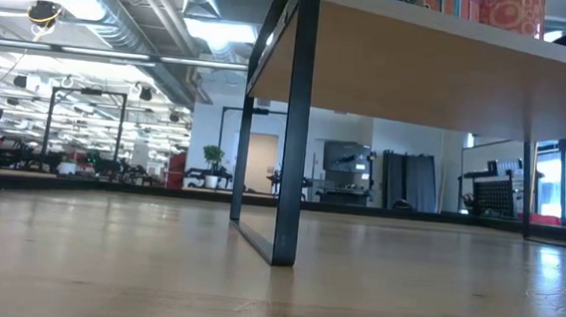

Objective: Pick and place cans onto a shelf
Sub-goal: Put the canned spicy black beans on the shelf

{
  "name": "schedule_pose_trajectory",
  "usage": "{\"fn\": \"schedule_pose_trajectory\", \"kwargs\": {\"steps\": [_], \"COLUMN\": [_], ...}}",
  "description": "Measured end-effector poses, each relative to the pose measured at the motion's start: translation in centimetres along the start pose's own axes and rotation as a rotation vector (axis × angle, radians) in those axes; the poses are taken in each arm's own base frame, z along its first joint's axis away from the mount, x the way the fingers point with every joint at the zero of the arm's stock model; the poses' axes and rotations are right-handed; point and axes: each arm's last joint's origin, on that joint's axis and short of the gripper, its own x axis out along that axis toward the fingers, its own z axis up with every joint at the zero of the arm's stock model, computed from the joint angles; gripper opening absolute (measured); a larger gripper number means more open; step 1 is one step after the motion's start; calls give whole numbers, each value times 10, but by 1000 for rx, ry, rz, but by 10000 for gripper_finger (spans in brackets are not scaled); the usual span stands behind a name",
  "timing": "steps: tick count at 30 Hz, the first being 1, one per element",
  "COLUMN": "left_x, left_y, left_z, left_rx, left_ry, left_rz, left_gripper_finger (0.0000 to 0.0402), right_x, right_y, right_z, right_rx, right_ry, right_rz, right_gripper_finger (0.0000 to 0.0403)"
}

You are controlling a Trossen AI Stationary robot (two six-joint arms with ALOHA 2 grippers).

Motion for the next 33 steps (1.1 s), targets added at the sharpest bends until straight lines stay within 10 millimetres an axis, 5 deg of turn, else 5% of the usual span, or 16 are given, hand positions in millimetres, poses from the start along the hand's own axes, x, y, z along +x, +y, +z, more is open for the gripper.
{"fn": "schedule_pose_trajectory", "kwargs": {"steps": [33], "left_x": [0], "left_y": [1], "left_z": [0], "left_rx": [0], "left_ry": [6], "left_rz": [21], "left_gripper_finger": [0], "right_x": [25], "right_y": [-9], "right_z": [11], "right_rx": [-77], "right_ry": [63], "right_rz": [54], "right_gripper_finger": [14]}}
